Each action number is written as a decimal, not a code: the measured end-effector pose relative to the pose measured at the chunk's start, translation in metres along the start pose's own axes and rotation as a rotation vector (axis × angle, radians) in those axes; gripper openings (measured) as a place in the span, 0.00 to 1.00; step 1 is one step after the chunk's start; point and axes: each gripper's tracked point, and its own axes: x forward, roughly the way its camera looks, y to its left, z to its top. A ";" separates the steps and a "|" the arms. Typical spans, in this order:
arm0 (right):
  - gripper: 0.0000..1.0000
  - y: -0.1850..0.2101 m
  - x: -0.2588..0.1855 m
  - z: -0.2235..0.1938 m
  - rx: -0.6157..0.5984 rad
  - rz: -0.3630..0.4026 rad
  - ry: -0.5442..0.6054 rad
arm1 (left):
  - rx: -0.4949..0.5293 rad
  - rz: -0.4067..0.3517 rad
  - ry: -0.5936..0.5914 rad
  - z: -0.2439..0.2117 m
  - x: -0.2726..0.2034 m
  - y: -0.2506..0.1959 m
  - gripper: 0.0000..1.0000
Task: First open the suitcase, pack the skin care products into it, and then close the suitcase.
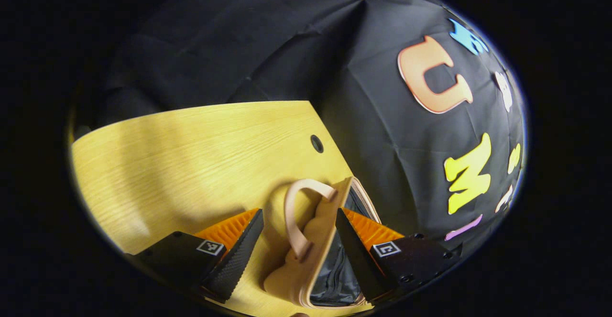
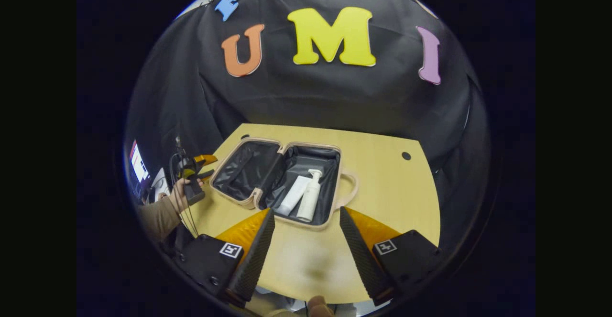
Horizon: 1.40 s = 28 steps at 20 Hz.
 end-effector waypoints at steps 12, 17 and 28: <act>0.81 -0.060 -0.078 0.024 0.079 -0.211 -0.223 | -0.117 0.020 0.040 -0.014 0.030 0.003 0.17; 0.81 -0.105 -0.107 0.033 0.081 -0.294 -0.306 | -0.017 0.054 0.014 0.000 0.018 -0.022 0.05; 0.82 -0.209 -0.138 0.043 0.114 -0.352 -0.430 | 0.554 0.067 -0.235 0.013 -0.049 -0.213 0.03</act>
